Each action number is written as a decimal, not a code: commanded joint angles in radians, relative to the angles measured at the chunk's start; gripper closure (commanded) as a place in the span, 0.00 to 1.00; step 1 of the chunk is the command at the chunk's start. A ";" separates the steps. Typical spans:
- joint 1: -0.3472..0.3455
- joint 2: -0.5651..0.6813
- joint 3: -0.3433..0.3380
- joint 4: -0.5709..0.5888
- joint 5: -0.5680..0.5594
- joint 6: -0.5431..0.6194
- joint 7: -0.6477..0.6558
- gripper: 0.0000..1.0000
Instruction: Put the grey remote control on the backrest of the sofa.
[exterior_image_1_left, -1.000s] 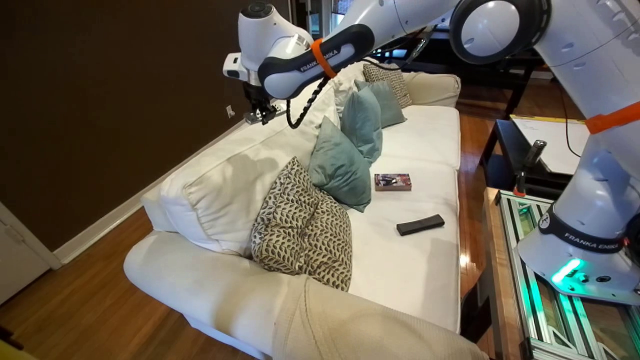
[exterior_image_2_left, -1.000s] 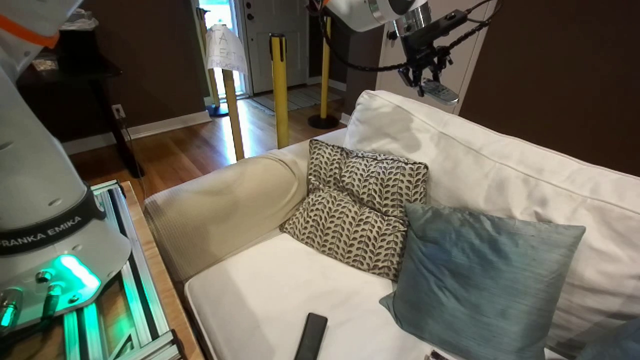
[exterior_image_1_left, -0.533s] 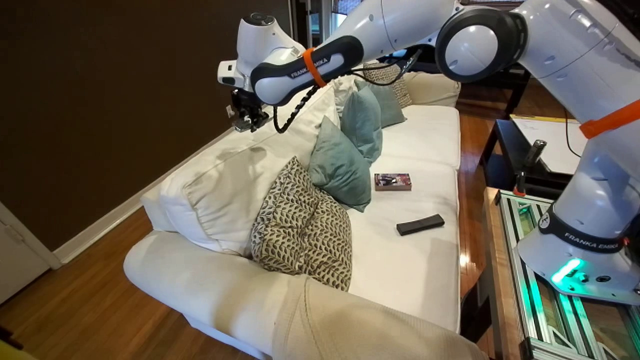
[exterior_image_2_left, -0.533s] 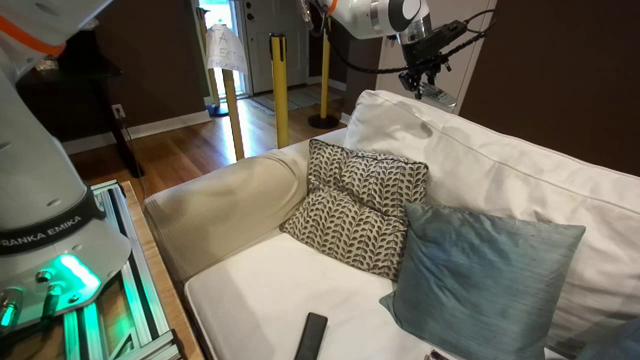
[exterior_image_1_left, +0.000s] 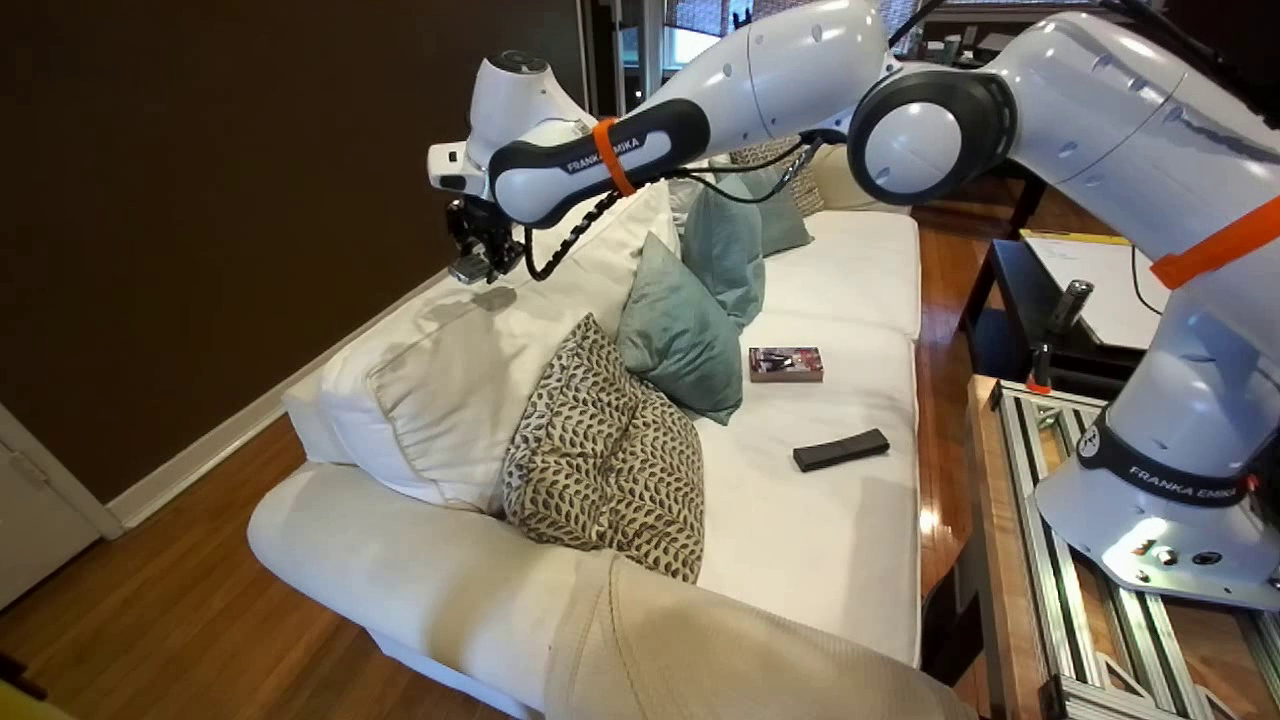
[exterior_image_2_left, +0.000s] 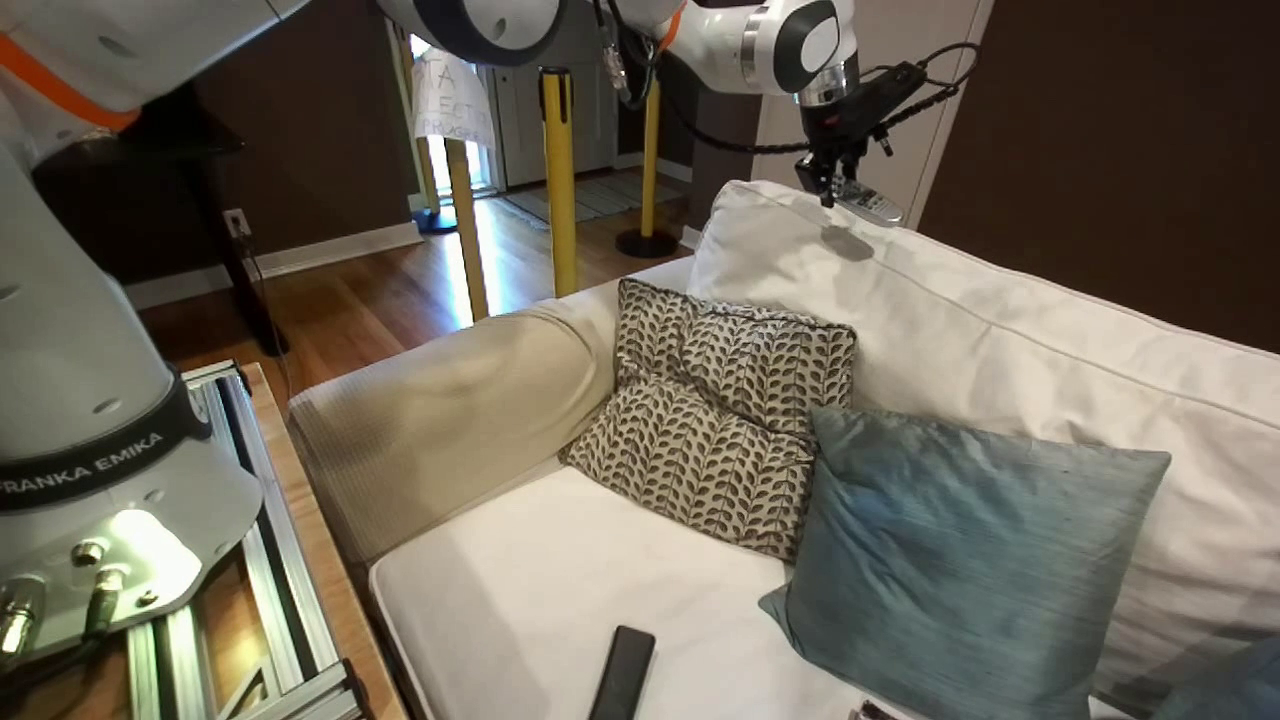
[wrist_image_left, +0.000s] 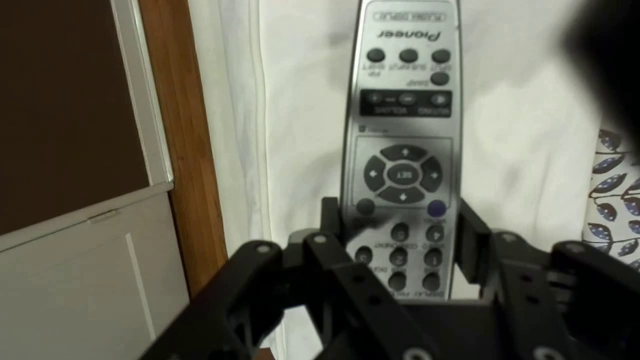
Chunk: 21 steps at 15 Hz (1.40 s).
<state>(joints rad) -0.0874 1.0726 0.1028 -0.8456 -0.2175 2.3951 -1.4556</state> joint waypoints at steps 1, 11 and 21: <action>-0.005 0.091 0.023 0.123 0.055 -0.013 -0.105 0.71; 0.002 0.199 0.010 0.247 0.106 -0.024 -0.159 0.71; 0.009 0.261 -0.034 0.326 0.099 -0.028 -0.087 0.07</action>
<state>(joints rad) -0.0881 1.2852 0.0888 -0.5991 -0.1356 2.3936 -1.5564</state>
